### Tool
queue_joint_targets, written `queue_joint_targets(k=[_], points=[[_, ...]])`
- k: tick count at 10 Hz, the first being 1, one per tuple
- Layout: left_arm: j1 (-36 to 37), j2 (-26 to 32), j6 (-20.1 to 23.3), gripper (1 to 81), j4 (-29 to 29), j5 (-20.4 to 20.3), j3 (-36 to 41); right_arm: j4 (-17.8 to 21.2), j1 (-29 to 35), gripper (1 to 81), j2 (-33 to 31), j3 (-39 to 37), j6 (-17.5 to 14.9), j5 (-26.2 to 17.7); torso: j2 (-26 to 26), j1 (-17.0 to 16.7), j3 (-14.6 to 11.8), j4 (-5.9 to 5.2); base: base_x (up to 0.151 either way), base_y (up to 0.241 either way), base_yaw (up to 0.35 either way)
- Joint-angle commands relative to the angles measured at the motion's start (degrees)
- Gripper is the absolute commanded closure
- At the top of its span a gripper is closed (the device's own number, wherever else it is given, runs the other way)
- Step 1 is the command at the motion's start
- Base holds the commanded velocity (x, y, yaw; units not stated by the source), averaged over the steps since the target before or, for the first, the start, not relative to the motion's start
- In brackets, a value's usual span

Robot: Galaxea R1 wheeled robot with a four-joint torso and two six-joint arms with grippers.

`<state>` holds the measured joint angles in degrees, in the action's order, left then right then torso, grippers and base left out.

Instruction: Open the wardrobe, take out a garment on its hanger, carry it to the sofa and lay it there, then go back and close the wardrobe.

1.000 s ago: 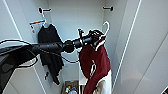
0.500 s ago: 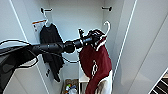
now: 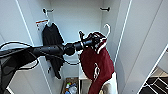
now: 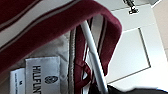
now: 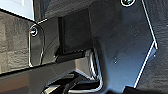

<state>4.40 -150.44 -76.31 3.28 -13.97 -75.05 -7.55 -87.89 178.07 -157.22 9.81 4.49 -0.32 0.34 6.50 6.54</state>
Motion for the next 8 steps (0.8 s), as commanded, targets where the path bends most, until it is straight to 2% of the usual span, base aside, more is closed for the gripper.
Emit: queue_joint_targets(k=[1,8], points=[[9.3,0.3,4.0,81.1,2.4,-5.4,2.0,0.1,2.0,1.0,0.4,0.4,-0.1,-2.8,0.0,0.0,0.0,0.00,-0.093,0.000,0.000],[7.6,4.8,5.1,81.1,2.5,-5.9,7.2,0.1,1.8,1.0,0.3,0.5,-0.1,-2.8,0.0,0.0,0.0,0.00,-0.096,0.000,0.000]])
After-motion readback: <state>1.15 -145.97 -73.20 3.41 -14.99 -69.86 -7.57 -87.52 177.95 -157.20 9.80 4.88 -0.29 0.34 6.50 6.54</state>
